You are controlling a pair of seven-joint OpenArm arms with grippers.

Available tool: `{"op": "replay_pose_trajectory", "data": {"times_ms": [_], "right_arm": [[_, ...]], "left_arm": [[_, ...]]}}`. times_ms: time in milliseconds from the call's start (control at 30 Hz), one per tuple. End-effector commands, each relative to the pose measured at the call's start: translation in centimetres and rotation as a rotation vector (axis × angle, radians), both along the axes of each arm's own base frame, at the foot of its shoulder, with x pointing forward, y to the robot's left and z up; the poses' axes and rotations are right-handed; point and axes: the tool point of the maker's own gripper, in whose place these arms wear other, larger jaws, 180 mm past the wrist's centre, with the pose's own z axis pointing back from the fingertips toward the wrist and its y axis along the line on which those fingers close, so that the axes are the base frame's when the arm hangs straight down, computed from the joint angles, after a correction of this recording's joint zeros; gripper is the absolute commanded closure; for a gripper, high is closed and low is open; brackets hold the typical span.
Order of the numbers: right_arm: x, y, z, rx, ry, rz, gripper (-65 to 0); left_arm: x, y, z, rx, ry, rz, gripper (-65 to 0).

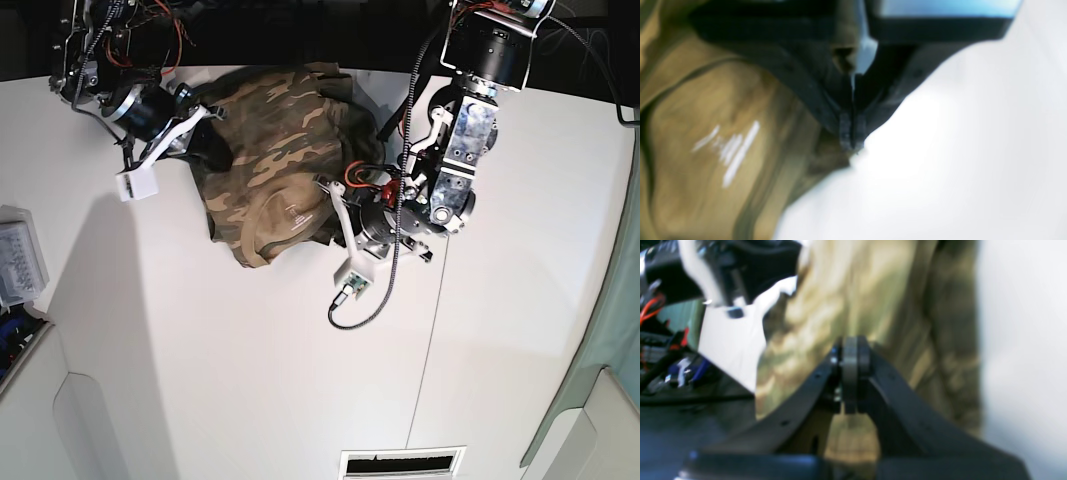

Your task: Layout the t-shirt on the table in an organized manner, then fold the t-shirt properly

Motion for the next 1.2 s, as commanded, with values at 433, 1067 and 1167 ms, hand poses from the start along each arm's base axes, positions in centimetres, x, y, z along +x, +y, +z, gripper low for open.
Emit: {"op": "replay_pose_trajectory", "data": {"times_ms": [433, 1067, 1167], "right_arm": [[0.9, -9.7, -0.1, -0.219, -0.012, -0.073, 0.0], [-1.3, -2.5, -3.0, -0.02, 0.096, -0.016, 0.0], [-0.8, -5.2, -2.2, -0.047, 0.081, -0.08, 0.0]], "left_arm": [[-9.3, 1.2, 0.4, -0.063, 0.015, -0.041, 0.0], [-7.2, -1.4, -1.2, -0.088, 0.057, -0.045, 0.0], [-7.3, -0.4, -0.6, -0.065, 0.036, -0.052, 0.0]]}}
